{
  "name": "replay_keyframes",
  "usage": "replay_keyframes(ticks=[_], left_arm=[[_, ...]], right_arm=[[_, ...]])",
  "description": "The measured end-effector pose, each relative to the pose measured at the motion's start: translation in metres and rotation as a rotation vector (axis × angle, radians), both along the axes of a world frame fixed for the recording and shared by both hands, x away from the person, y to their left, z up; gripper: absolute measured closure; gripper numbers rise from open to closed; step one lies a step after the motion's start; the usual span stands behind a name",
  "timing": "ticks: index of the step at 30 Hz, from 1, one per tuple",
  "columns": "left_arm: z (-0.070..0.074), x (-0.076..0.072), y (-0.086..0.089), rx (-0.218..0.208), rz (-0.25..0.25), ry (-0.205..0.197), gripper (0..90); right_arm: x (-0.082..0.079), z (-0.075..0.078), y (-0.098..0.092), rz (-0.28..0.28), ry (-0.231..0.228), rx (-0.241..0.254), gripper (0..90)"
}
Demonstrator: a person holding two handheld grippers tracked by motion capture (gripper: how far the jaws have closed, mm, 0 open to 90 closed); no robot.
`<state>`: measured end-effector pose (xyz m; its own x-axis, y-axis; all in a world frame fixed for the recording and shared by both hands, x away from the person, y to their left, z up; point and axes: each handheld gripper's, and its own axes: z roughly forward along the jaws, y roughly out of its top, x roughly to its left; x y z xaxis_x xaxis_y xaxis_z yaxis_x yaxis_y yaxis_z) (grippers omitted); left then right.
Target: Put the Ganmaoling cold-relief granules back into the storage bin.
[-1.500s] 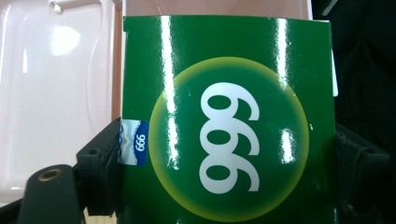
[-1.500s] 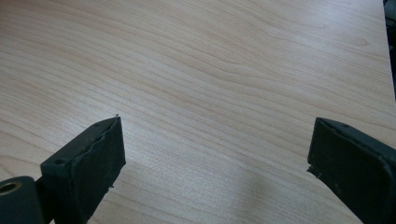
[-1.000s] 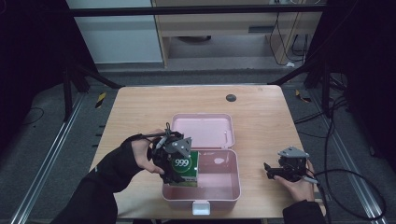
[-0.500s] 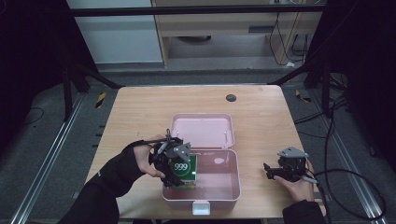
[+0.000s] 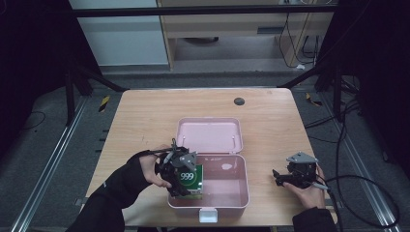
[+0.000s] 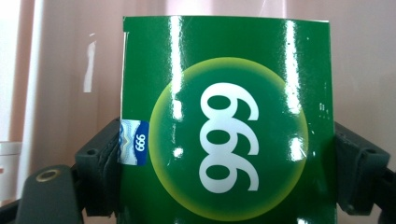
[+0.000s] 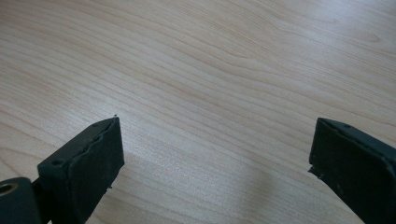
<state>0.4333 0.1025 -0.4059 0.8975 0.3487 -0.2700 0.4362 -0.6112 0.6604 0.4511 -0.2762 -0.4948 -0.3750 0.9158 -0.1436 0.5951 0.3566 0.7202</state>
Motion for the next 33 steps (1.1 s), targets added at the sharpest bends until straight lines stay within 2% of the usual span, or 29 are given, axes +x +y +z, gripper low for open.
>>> replay_keyframes(ticks=[2,5,9,10,12,14,16,17,18,20,22,23,26,29,33], left_arm=[[-0.006,-0.002,-0.002,-0.027,0.039,0.015,14.1],[-0.009,-0.002,-0.002,-0.027,0.043,0.019,13.7],[-0.013,-0.003,-0.004,-0.049,0.078,0.033,10.9],[-0.009,-0.003,-0.003,-0.082,0.092,0.043,10.3],[-0.004,-0.002,-0.001,-0.095,0.095,0.028,10.9],[0.005,0.000,0.005,-0.087,0.055,-0.006,11.6],[0.010,0.001,0.007,-0.090,0.044,-0.019,13.2],[0.019,0.001,0.012,-0.116,0.044,-0.044,14.2],[0.019,0.001,0.012,-0.116,0.044,-0.044,15.2],[0.028,0.001,0.017,-0.133,0.049,-0.075,16.5],[0.039,0.001,0.024,-0.184,0.091,-0.094,21.8],[0.039,0.001,0.024,-0.184,0.091,-0.094,23.3],[0.047,-0.005,0.028,-0.305,0.218,-0.077,25.9],[0.053,-0.005,0.043,-0.300,0.225,-0.105,29.3],[0.054,-0.003,0.061,-0.315,0.267,-0.121,33.9]], right_arm=[[0.000,0.000,0.000,-0.002,0.002,0.002,3.4],[0.000,0.000,0.000,0.001,0.000,0.000,3.4],[0.000,0.000,0.000,-0.002,0.004,-0.001,3.2],[0.000,0.000,0.000,-0.001,0.004,-0.002,3.2],[0.000,0.000,0.000,0.001,0.005,-0.005,3.2],[0.000,0.000,0.001,-0.001,0.007,-0.006,3.0],[0.000,0.000,0.001,-0.001,0.007,-0.007,2.9],[0.000,0.000,0.001,-0.001,0.007,-0.008,2.9],[0.000,0.000,0.001,-0.001,0.007,-0.008,2.9],[0.000,0.000,0.000,-0.003,0.007,-0.008,2.8],[0.000,0.000,0.000,-0.002,0.007,-0.008,2.8],[0.000,0.000,0.000,-0.002,0.007,-0.008,2.8],[0.000,0.001,0.000,-0.006,0.007,-0.010,3.1],[-0.001,0.001,-0.001,-0.010,0.003,-0.006,3.4],[-0.001,0.002,-0.001,-0.012,0.005,-0.004,3.8]])
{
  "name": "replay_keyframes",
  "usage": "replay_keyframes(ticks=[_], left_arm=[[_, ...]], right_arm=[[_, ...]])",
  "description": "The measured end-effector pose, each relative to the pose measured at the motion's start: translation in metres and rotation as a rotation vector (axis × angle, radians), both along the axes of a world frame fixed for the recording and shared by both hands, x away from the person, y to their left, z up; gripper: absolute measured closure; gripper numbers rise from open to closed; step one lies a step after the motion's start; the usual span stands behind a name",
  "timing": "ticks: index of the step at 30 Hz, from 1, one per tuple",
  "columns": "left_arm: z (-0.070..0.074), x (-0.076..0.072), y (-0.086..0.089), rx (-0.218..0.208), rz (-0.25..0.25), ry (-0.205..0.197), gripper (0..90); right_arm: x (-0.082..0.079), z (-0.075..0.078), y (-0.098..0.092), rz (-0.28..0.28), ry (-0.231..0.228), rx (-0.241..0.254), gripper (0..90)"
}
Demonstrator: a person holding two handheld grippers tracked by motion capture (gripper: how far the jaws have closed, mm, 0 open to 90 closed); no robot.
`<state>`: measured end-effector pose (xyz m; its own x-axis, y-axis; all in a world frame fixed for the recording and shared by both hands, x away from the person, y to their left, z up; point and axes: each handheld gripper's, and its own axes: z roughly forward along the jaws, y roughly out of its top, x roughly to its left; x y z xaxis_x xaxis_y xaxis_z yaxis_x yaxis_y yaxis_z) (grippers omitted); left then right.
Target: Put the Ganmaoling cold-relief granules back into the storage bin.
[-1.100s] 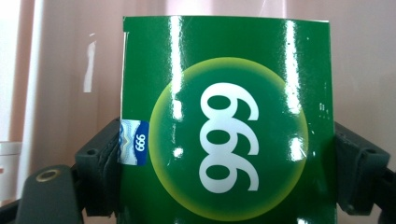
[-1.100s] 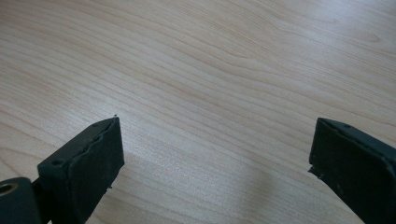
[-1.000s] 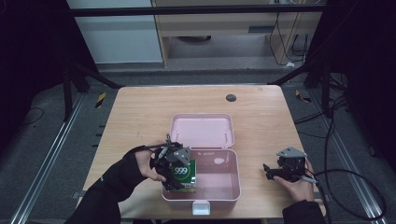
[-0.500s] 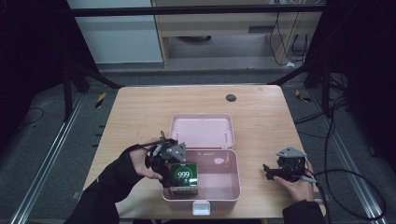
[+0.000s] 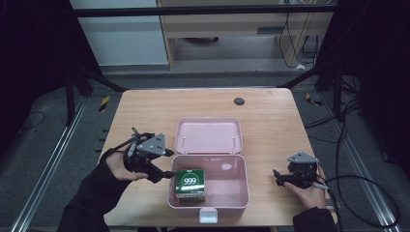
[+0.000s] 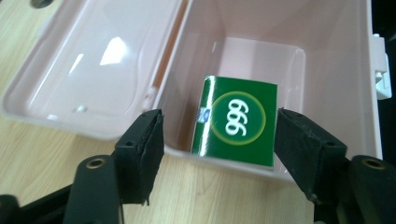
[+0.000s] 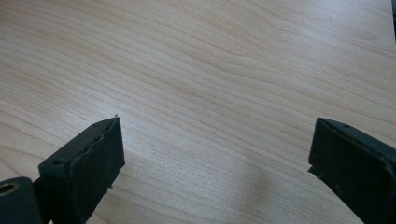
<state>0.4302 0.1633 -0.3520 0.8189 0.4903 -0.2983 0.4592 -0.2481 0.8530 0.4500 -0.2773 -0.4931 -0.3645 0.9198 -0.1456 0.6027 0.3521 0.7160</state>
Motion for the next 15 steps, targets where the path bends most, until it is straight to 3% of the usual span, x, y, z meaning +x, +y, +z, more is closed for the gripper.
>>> replay_keyframes(ticks=[5,9,15], left_arm=[[-0.012,0.006,0.019,-0.022,0.092,0.002,38.5],[-0.027,0.011,0.039,-0.008,0.126,0.018,39.0],[-0.046,0.014,0.053,-0.003,0.182,0.034,39.7]], right_arm=[[0.000,0.000,0.000,-0.002,0.000,0.004,3.9],[-0.001,0.000,0.000,-0.003,0.002,0.002,3.8],[0.000,-0.001,0.000,-0.001,0.001,0.000,3.7]])
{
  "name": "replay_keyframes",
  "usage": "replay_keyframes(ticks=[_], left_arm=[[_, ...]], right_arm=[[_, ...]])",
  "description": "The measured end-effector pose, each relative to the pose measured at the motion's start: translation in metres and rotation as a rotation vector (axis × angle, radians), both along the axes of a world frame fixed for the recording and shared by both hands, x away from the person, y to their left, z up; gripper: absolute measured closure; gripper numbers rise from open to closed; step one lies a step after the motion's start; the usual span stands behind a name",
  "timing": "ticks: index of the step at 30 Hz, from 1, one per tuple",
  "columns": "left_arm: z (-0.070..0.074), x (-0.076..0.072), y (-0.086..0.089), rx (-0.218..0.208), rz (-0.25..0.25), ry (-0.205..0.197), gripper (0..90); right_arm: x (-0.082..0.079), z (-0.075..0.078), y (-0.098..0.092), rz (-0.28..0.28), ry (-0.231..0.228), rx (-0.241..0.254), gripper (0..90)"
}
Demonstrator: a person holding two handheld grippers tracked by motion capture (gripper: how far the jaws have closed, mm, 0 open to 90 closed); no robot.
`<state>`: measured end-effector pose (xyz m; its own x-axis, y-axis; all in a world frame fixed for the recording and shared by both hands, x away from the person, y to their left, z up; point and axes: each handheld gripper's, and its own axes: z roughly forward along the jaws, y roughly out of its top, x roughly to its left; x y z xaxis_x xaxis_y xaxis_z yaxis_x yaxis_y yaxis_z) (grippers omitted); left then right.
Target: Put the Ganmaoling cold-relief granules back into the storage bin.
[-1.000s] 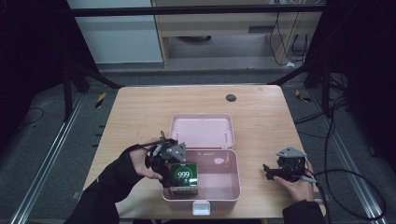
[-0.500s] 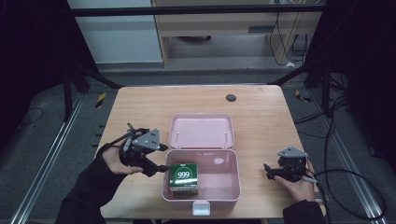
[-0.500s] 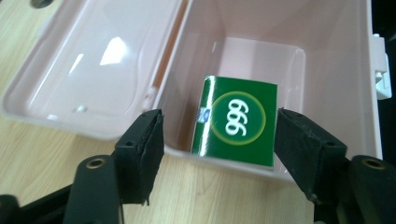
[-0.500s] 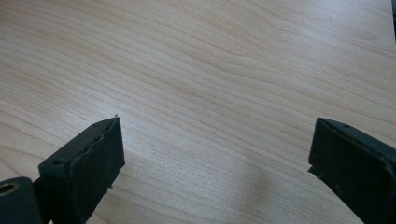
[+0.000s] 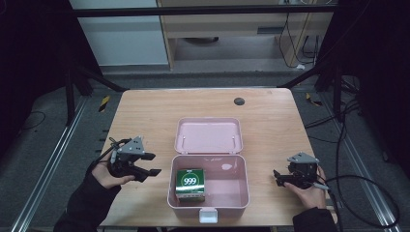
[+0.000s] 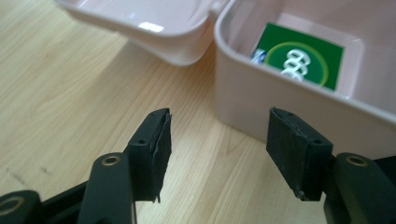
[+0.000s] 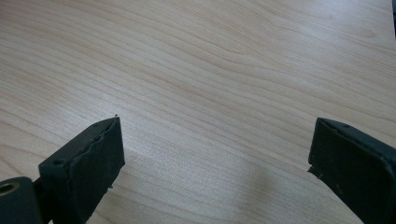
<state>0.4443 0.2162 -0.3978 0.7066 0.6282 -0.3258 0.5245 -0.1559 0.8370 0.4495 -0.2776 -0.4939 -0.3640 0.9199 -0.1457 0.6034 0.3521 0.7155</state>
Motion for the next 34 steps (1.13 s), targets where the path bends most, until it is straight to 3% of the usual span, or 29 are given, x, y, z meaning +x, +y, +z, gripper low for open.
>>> replay_keyframes(ticks=[9,11,14,23,28,32,33,34], left_arm=[[-0.035,0.008,0.015,-0.006,0.083,0.011,35.2],[-0.042,0.011,0.019,0.016,0.101,0.012,34.1],[-0.050,0.014,0.024,-0.006,0.144,0.004,28.7],[-0.078,0.029,0.059,0.075,0.315,-0.032,25.1],[-0.090,0.037,0.082,0.139,0.449,-0.025,22.9],[-0.095,0.039,0.090,0.162,0.488,-0.003,22.4],[-0.095,0.038,0.098,0.237,0.449,0.016,22.2],[-0.097,0.039,0.096,0.204,0.479,0.007,21.8]], right_arm=[[-0.001,-0.001,0.000,-0.003,0.004,-0.002,3.4],[-0.001,-0.001,0.000,-0.004,0.004,-0.002,3.4],[-0.001,-0.002,-0.001,-0.008,-0.001,0.003,3.7],[-0.002,-0.002,-0.003,-0.015,-0.005,0.010,3.5],[-0.002,-0.004,-0.002,-0.019,-0.002,0.011,3.5],[-0.002,-0.004,-0.004,-0.033,-0.012,0.019,3.5],[-0.002,-0.004,-0.004,-0.040,-0.014,0.024,3.4],[-0.002,-0.004,-0.006,-0.046,-0.018,0.024,3.2]])
